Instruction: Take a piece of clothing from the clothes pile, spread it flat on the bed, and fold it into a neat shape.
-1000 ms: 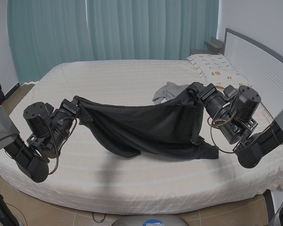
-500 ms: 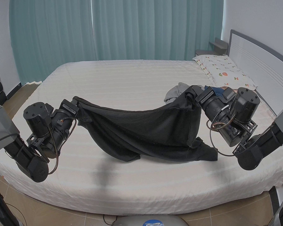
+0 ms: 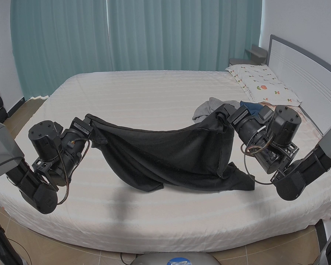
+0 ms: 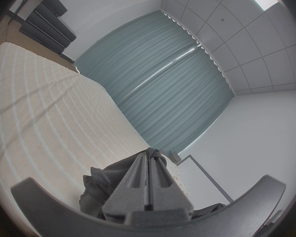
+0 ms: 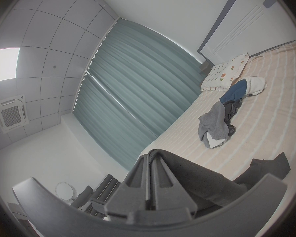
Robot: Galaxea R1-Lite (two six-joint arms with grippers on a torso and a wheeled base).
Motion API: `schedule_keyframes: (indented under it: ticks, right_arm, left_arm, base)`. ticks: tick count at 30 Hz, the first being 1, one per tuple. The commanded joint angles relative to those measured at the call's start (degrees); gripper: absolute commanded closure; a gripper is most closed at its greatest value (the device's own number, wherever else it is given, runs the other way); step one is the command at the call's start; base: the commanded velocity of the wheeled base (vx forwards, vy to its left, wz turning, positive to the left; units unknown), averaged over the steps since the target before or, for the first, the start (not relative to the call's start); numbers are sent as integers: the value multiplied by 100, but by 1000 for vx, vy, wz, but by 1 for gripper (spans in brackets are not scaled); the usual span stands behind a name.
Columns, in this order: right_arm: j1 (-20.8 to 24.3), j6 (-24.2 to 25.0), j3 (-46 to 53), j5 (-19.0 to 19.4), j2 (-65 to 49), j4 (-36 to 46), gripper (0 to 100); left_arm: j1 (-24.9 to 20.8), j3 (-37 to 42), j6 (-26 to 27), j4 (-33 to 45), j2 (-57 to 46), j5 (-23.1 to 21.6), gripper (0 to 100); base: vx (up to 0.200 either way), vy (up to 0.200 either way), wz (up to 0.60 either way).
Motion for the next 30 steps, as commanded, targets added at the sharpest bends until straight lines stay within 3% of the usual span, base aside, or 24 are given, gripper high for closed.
schedule_keyframes:
  ticks: [1, 18, 30]
  right_arm:
    - [35, 1, 11, 6, 60, -4, 100]
    - [70, 1, 20, -3, 104, -13, 100]
    - [61, -17, 73, -12, 16, -13, 100]
  left_arm:
    - [5, 1, -9, -6, 107, -3, 100]
    - [14, 1, 0, -6, 98, -30, 100]
    - [-4, 97, 0, 3, 45, -21, 100]
  base:
    - [0, 200, 0]
    - [0, 200, 0]
    - [0, 0, 0]
